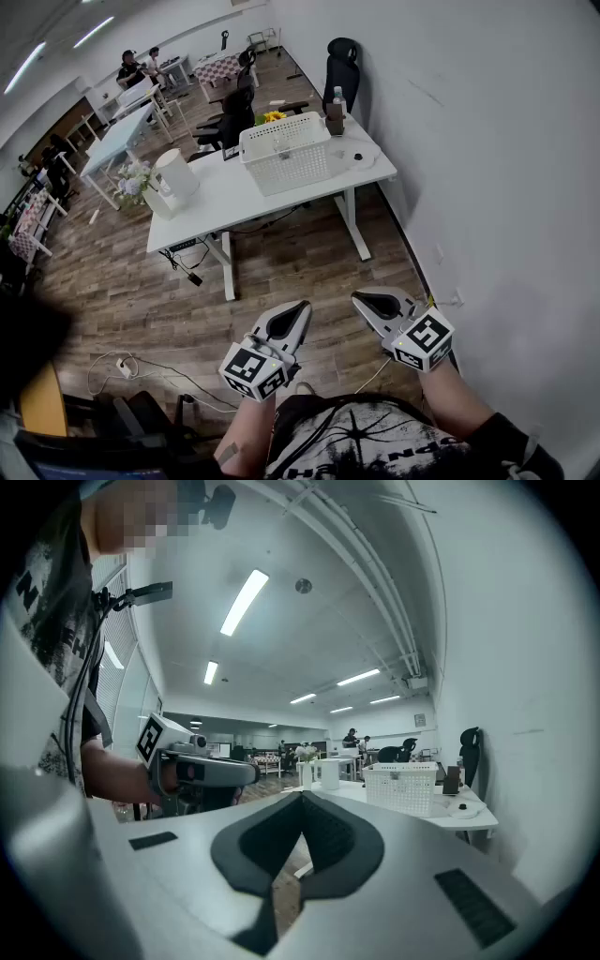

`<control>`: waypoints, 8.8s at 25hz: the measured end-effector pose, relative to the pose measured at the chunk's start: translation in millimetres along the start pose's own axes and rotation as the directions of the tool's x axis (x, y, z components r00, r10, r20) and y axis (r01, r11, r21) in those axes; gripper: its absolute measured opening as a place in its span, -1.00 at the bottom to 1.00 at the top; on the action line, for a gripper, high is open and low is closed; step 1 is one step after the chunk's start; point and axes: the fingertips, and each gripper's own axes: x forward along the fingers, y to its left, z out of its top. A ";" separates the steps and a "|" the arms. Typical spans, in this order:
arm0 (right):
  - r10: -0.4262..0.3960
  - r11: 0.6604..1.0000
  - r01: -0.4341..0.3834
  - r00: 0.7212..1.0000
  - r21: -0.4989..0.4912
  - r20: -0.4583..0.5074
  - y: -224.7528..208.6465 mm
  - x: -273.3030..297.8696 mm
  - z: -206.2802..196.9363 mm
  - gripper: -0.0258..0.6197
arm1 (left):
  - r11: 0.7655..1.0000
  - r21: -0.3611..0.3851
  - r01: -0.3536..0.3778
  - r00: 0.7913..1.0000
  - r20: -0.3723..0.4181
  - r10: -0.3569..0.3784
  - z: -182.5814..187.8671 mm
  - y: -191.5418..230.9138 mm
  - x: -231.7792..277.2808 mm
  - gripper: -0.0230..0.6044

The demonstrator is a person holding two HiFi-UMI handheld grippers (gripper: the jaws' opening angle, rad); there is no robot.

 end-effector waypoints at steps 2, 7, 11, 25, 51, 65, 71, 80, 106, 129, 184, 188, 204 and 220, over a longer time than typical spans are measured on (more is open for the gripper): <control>0.003 1.000 -0.003 1.000 -0.001 0.003 4.8 0.6 0.1 -0.85 | 1.000 0.001 -0.001 1.000 0.000 0.001 -1.6 -1.0 -4.4 -0.89; 0.013 1.000 -0.013 1.000 0.008 0.021 9.3 5.4 1.5 -0.85 | 1.000 -0.006 -0.004 1.000 -0.005 0.004 -4.4 3.0 -8.5 -0.89; 0.032 0.998 -0.033 0.999 0.047 0.033 10.9 10.3 3.1 -0.84 | 1.000 -0.006 -0.012 1.000 -0.002 0.012 -3.1 7.7 -11.8 -0.89; 0.037 0.995 -0.044 0.997 0.088 0.072 16.8 9.0 -5.7 -0.84 | 1.000 -0.008 -0.006 1.000 -0.017 0.006 -14.2 7.0 -14.7 -0.89; -0.073 0.995 0.069 0.996 0.078 0.049 -49.8 193.7 17.3 -0.84 | 0.986 -0.026 0.165 0.986 -0.022 -0.166 6.6 209.1 36.7 -0.89; -0.107 0.992 0.105 0.994 0.068 0.026 -62.9 279.2 17.8 -0.84 | 0.980 -0.037 0.195 0.981 -0.012 -0.196 6.2 294.4 30.3 -0.89; -0.099 0.993 0.097 0.995 0.073 0.020 -78.1 301.7 21.8 -0.84 | 0.982 -0.047 0.182 0.983 -0.008 -0.183 9.4 319.0 39.1 -0.89; -0.040 0.997 0.038 0.999 0.072 0.023 -138.4 344.3 19.3 -0.84 | 0.989 -0.060 0.133 0.991 -0.012 -0.134 9.6 365.7 88.4 -0.89; 0.177 0.982 -0.180 0.983 0.059 0.046 -359.6 429.0 47.1 -0.84 | 0.989 -0.071 -0.130 0.992 -0.011 0.130 45.7 481.3 264.6 -0.89; 0.102 0.987 -0.111 0.991 -0.118 -0.082 -441.3 522.5 85.9 -0.84 | 0.994 -0.065 -0.089 0.996 0.022 0.091 68.3 563.8 273.1 -0.89; 0.251 0.963 -0.269 0.923 -0.022 -0.291 -467.3 606.0 -6.7 -0.44 | 0.967 -0.112 -0.228 0.974 -0.018 0.227 49.1 626.4 235.7 -0.89; 0.262 0.961 -0.275 0.940 -0.032 -0.220 -463.0 600.6 25.4 -0.44 | 0.964 -0.099 -0.246 0.969 -0.005 0.247 54.2 614.2 234.0 -0.89; 0.332 0.942 -0.332 0.943 -0.056 -0.017 -431.2 571.7 134.8 -0.44 | 0.936 -0.071 -0.345 0.937 0.033 0.348 65.7 570.1 214.5 -0.89; 0.502 0.861 -0.497 0.864 -0.110 0.028 -311.0 594.6 189.6 -0.44 | 0.896 -0.076 -0.438 0.898 0.004 0.439 45.4 558.3 137.1 -0.89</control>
